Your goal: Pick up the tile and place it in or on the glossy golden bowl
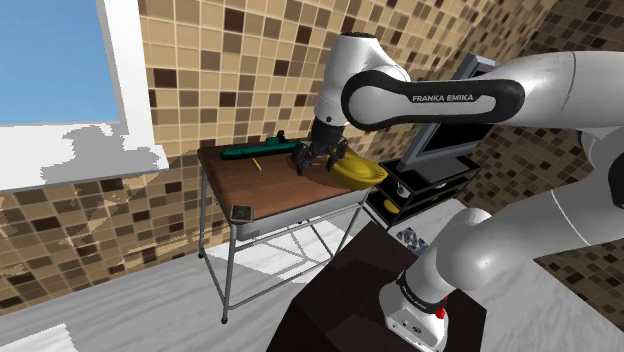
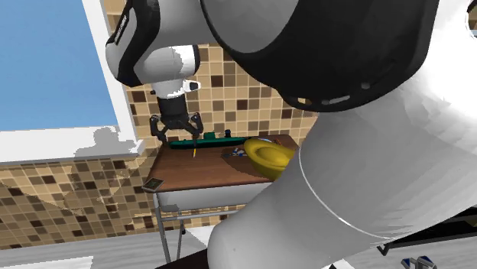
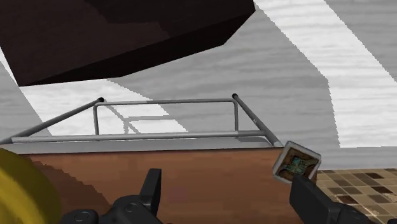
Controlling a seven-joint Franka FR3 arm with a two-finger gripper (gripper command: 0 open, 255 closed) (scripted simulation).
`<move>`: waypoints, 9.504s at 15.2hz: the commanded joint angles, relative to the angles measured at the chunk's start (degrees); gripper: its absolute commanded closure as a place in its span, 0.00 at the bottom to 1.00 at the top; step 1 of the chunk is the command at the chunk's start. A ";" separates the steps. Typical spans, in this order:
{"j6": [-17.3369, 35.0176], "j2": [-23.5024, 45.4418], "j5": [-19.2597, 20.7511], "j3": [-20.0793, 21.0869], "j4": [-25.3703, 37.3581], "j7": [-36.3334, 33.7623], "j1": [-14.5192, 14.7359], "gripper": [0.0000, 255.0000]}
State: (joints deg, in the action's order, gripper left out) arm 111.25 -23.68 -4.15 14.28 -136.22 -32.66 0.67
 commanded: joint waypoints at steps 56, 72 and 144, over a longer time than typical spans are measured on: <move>24.93 48.84 -29.97 18.70 13.46 5.71 -18.52 0.00; 23.98 47.79 -30.95 17.29 13.52 6.03 -17.20 1.00; 8.58 30.91 -33.34 18.72 18.61 -6.67 -17.60 1.00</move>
State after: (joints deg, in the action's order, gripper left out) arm 120.27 7.49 -37.49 33.00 -117.82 -39.11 -16.89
